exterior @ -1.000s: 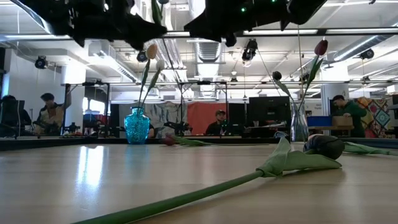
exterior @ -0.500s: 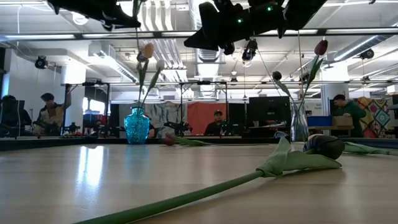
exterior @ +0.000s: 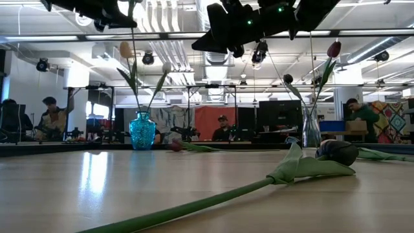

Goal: Sort flowers into vase by color
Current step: Put the white flower into the blue vase

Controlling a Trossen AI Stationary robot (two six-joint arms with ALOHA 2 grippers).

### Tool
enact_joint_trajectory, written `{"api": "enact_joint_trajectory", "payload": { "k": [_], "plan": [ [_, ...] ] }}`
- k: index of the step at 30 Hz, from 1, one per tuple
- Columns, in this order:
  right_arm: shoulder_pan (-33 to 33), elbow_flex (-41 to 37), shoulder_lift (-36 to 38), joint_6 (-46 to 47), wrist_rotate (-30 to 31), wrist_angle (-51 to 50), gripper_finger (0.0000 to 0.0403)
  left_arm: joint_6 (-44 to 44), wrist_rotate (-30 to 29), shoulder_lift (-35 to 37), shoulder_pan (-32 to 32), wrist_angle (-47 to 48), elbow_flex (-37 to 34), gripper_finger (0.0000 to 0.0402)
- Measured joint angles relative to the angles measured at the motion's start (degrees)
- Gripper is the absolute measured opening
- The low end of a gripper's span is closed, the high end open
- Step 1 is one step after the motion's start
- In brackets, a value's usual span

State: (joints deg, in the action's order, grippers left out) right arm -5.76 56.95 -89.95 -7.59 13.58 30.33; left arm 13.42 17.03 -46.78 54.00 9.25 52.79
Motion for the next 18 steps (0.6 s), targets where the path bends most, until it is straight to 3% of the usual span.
{"api": "enact_joint_trajectory", "payload": {
  "k": [11,18],
  "plan": [
    [0.0,0.0,-0.02,0.99,-0.02,0.2,0.0011,-1.1,0.05,-7.9,0.19,-1.29,7.06,0.0],
    [0.28,0.0,-0.02,1.61,-0.02,0.17,0.0011,-5.49,-0.03,-14.38,3.65,-2.35,8.23,0.0]
  ]
}}
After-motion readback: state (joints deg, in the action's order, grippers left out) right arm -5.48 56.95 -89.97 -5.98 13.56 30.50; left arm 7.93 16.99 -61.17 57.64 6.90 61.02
